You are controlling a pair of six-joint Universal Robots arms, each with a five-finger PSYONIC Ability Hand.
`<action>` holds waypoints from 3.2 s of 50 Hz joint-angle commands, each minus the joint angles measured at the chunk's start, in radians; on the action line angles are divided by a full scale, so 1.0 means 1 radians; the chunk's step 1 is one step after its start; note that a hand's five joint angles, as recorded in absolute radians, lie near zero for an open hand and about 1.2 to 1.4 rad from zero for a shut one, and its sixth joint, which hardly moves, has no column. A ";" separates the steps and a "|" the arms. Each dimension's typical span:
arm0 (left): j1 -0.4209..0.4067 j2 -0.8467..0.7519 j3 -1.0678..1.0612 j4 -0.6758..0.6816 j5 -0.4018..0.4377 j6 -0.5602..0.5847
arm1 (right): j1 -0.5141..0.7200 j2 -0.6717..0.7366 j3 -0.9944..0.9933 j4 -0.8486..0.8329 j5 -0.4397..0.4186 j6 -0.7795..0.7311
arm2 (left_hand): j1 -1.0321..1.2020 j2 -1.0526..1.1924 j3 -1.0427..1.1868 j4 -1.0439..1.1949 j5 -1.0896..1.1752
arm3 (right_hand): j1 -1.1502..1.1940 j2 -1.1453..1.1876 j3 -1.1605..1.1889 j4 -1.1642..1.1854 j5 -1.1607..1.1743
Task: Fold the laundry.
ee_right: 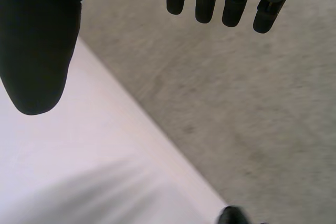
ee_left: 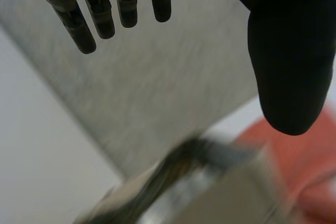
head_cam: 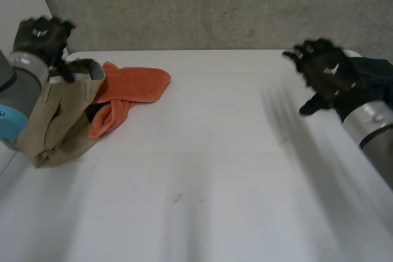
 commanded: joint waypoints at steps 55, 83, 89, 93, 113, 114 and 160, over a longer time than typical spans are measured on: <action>-0.543 0.169 -0.205 0.184 0.002 -0.113 | -0.020 -0.064 0.085 0.178 0.117 -0.132 | 0.046 0.031 0.030 0.033 0.016 | -0.064 -0.043 -0.037 -0.040 -0.044; -0.210 -0.034 -0.463 0.145 0.156 -0.108 | 0.285 0.313 -0.191 0.395 0.237 -0.061 | 0.448 0.433 0.433 0.435 0.419 | 0.301 0.323 0.329 0.326 0.321; -0.210 -0.116 -0.371 0.148 0.155 -0.108 | 0.285 0.353 -0.211 0.325 0.242 -0.064 | 0.466 0.451 0.450 0.453 0.436 | 0.500 0.522 0.528 0.525 0.520; -0.210 -0.161 -0.315 0.151 0.155 -0.105 | 0.285 0.383 -0.225 0.260 0.245 -0.078 | 0.504 0.489 0.488 0.491 0.474 | 0.682 0.704 0.710 0.707 0.702; -0.237 -0.060 -0.292 0.029 0.153 0.016 | 0.271 0.342 -0.243 0.266 0.246 -0.112 | 1.208 1.193 1.193 1.195 1.179 | 1.157 1.179 1.185 1.182 1.177; -0.244 -0.026 -0.303 -0.003 0.158 0.004 | 0.271 0.301 -0.236 0.300 0.246 -0.138 | 1.208 1.193 1.193 1.195 1.179 | 1.157 1.179 1.185 1.182 1.177; -0.592 0.430 -0.679 -0.574 0.049 -0.038 | 0.120 -0.202 0.097 0.964 0.343 -0.638 | 1.208 1.193 1.193 1.195 1.179 | 1.157 1.179 1.185 1.182 1.177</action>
